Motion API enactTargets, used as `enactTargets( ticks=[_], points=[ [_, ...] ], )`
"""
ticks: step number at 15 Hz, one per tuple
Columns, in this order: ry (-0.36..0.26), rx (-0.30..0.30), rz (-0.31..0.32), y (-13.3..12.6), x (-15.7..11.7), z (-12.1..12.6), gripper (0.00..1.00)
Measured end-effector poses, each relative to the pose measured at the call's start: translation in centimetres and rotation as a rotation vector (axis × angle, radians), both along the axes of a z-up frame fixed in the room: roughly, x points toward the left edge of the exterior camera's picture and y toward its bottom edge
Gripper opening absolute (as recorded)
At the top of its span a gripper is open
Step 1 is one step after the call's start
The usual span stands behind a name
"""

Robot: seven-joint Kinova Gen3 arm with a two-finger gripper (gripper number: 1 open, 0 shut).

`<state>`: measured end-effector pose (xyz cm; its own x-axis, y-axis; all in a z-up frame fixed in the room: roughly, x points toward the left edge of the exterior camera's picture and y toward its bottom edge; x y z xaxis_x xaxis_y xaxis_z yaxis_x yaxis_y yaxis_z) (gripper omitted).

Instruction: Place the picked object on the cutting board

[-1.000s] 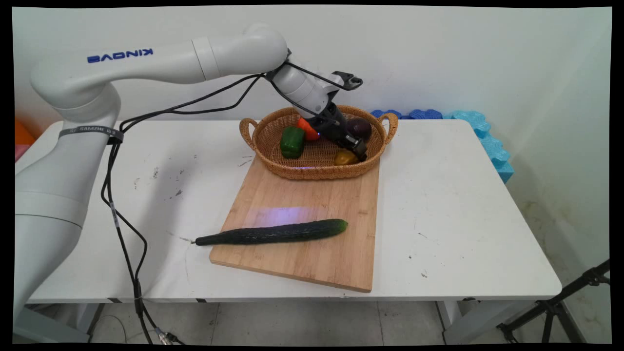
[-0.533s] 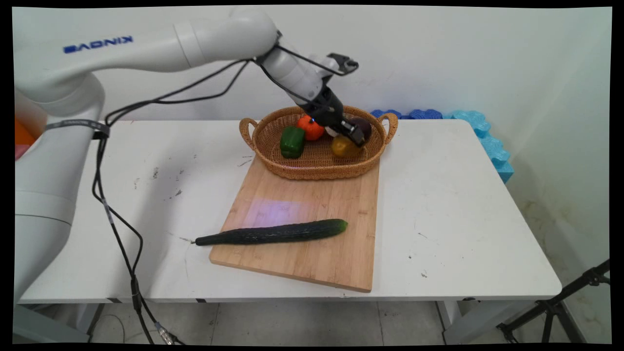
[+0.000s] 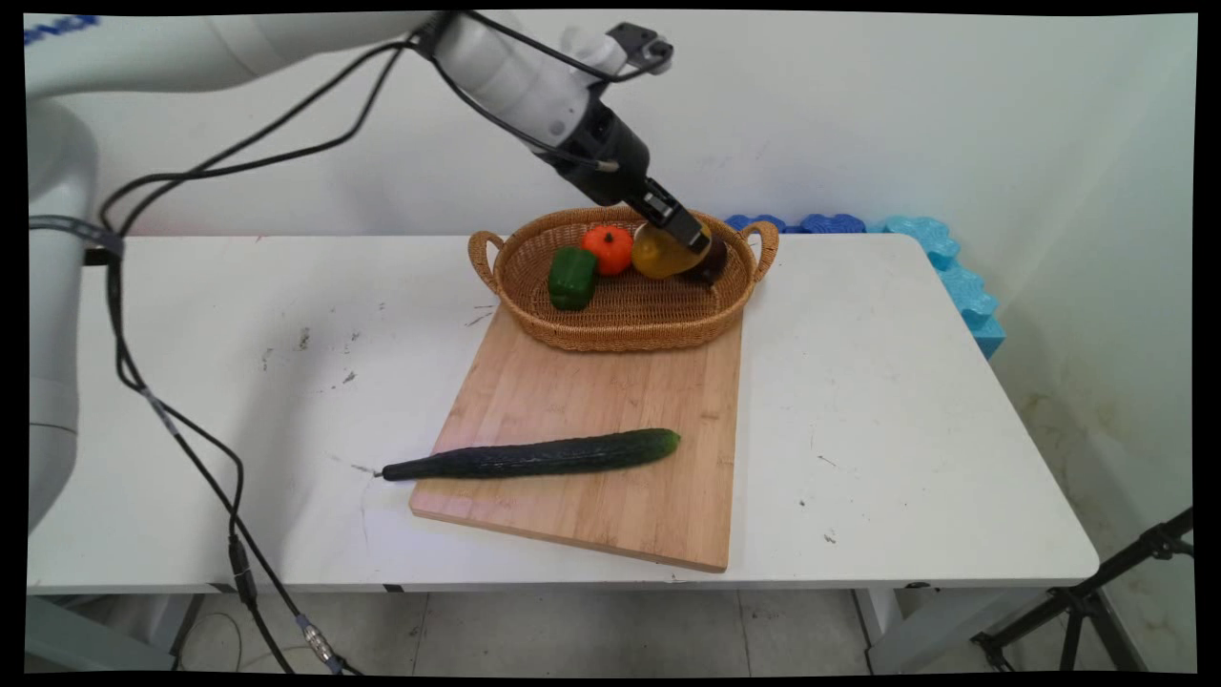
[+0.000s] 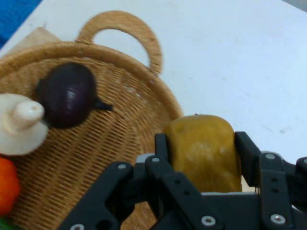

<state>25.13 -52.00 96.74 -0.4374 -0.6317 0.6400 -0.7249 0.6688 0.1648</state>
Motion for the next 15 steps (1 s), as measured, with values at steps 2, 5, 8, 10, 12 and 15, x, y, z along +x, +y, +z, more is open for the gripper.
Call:
enactTargets(
  ticks=[2,5,8,10,12,15],
  points=[
    [-0.002,-0.006,-0.03,2.0,0.3,0.8,0.0],
    [-0.009,0.002,-0.067,5.4,1.0,0.8,0.0],
    [-0.032,0.015,-0.091,7.9,1.7,-0.4,0.0],
    [-0.046,0.02,-0.098,8.7,1.9,-1.4,0.0],
    [-0.066,0.024,-0.108,9.3,2.1,-2.9,0.0],
    [-0.099,0.024,-0.119,9.7,2.2,-5.5,0.0]
  ],
)
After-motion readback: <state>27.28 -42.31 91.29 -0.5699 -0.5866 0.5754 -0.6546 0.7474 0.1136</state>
